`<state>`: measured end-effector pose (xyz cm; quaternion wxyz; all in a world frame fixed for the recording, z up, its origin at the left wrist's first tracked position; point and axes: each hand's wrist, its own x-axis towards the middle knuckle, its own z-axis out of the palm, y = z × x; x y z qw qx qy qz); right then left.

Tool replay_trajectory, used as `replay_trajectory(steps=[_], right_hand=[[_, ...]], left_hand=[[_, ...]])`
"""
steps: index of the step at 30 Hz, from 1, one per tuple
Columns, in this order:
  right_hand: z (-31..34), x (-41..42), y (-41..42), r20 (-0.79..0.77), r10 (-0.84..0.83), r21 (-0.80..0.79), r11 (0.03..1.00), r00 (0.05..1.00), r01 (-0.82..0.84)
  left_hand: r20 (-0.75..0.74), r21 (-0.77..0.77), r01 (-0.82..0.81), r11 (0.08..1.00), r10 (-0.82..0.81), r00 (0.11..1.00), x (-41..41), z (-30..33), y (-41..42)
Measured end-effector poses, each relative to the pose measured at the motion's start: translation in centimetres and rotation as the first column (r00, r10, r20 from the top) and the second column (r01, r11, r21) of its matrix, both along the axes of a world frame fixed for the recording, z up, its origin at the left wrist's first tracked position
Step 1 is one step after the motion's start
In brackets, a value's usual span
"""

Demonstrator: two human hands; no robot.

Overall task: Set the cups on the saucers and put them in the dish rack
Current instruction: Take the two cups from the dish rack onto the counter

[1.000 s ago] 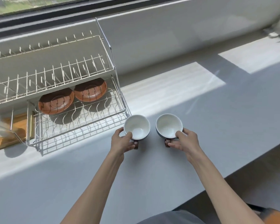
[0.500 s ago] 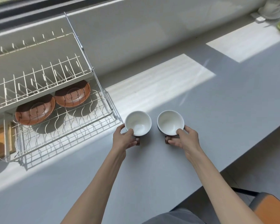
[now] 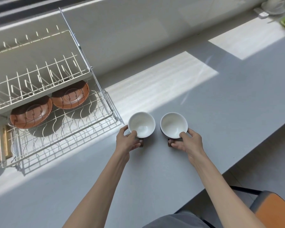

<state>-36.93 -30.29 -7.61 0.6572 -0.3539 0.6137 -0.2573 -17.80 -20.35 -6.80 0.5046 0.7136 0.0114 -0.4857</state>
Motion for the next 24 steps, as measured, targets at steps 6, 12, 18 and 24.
replay_trajectory(steps=[6,12,18,24], right_hand=[[-0.1,-0.1,0.0,-0.018,0.006,-0.002,1.000,1.000,-0.006],[0.0,-0.2,-0.2,-0.024,0.035,0.007,0.999,0.999,-0.035],[0.8,-0.3,-0.4,-0.076,0.119,0.006,0.993,0.990,-0.119],[1.8,-0.5,-0.7,-0.355,0.244,-0.061,0.957,0.902,-0.283]], left_hand=[[0.007,-0.002,0.004,1.000,-0.004,1.000,0.0,-0.4,0.0],[0.024,-0.006,0.058,0.998,-0.058,0.998,0.3,-0.3,0.2],[0.061,0.014,0.187,0.982,-0.187,0.980,1.1,0.2,0.9],[0.160,0.064,0.314,0.947,-0.320,0.934,1.8,0.8,2.3]])
